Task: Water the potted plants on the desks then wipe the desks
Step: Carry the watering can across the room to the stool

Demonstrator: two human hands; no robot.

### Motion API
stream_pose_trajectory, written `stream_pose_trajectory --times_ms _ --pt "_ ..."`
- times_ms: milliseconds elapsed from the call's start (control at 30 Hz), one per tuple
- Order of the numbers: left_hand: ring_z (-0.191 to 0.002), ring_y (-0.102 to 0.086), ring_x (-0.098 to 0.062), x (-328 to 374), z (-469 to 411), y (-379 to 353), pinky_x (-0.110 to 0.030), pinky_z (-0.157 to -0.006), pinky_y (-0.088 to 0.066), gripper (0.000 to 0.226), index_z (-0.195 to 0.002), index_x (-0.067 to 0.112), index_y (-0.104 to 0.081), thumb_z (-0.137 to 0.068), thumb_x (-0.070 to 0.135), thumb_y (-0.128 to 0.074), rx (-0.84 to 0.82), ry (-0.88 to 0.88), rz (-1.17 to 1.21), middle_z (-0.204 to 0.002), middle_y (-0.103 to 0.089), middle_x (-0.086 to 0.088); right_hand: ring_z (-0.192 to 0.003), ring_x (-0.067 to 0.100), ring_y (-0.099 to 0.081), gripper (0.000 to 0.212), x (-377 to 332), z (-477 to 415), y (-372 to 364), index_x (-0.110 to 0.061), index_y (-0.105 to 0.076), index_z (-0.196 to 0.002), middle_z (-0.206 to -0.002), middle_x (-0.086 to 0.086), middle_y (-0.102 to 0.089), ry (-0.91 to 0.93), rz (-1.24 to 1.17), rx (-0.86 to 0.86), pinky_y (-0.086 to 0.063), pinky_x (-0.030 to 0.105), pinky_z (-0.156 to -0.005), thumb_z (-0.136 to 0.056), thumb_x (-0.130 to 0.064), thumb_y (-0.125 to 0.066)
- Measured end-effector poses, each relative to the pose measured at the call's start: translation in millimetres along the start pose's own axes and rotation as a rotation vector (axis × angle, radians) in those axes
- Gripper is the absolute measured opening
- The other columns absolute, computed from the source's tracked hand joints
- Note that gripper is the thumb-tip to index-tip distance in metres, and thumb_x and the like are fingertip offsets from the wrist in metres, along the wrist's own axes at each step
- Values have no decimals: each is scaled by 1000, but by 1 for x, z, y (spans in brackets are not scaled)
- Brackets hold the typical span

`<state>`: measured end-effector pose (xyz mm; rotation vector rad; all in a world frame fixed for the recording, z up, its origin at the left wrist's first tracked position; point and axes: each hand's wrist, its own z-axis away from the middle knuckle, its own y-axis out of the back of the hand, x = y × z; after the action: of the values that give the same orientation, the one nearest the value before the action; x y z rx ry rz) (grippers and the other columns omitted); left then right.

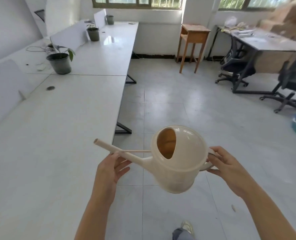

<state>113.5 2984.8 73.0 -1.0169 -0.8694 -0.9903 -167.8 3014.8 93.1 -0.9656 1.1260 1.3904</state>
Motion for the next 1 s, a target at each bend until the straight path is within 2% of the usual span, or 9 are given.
stream_pose_trajectory --times_ms 67,167,267,367,500,600,633,800,1000 --pt "-83 -66 -23 -4 -12 -24 -34 -72 -49 28 -85 10 -63 -96 16 -38 -35 20 -31 -72 -73 -1 -85 13 -56 12 4 -1 20 -20 -58 -89 -87 2 -57 -14 4 62 -46 36 -90 -84 -32 -57" --pt "-78 -66 -21 -10 -33 -60 -34 -70 -49 28 -85 10 -63 -96 15 -38 -62 41 -63 -69 -73 -1 -78 6 -59 47 8 -10 51 -29 -62 -82 -81 -6 -60 -4 3 108 -50 31 -85 -53 -65 -69" --pt "-81 -66 -23 -17 -55 -98 -35 -72 -49 29 -84 10 -64 -96 16 -38 -76 32 -106 -71 -73 -3 -78 8 -59 64 13 -34 88 -31 -63 -80 -83 -2 -59 13 18 129 -49 31 -84 -36 -76 -69" --pt "-85 -66 -25 -24 -78 -133 -36 -74 -49 29 -85 10 -64 -96 17 -38 -64 22 -118 -81 -71 -9 -82 13 -58 68 16 -64 122 -33 -62 -80 -89 6 -57 20 27 121 -49 30 -81 -32 -80 -67" --pt "-87 -67 -25 -34 -114 -186 -34 -73 -48 29 -85 10 -63 -96 18 -38 -44 37 -133 -80 -73 -8 -83 14 -55 52 19 -114 169 -31 -61 -80 -90 9 -54 21 40 101 -52 27 -78 -49 -71 -68" --pt "-87 -66 -24 -36 -146 -219 -34 -77 -49 29 -84 11 -62 -96 18 -37 -28 45 -146 -85 -72 -9 -85 20 -52 4 20 -159 195 -22 -59 -86 -91 11 -52 42 8 87 -47 35 -88 -87 -24 -55" --pt "-88 -66 -24 -34 -157 -228 -35 -79 -48 29 -86 11 -62 -96 18 -37 -26 43 -154 -88 -71 -11 -85 21 -52 8 22 -173 203 -19 -58 -88 -91 12 -52 37 21 90 -47 35 -87 -90 -16 -51" --pt "-85 -66 -23 -23 -225 -263 -33 -74 -48 31 -83 10 -64 -96 17 -36 -16 40 -139 -79 -73 -5 -85 23 -53 9 16 -252 226 -15 -58 -89 -90 13 -52 19 7 81 -48 33 -87 -90 -13 -49" --pt "-82 -66 -23 -4 -336 -303 -32 -72 -48 27 -85 9 -61 -96 16 -38 -35 63 -100 -84 -68 -11 -84 16 -56 9 -6 -356 243 -21 -60 -83 -91 12 -54 16 4 84 -49 28 -85 -88 -19 -53"
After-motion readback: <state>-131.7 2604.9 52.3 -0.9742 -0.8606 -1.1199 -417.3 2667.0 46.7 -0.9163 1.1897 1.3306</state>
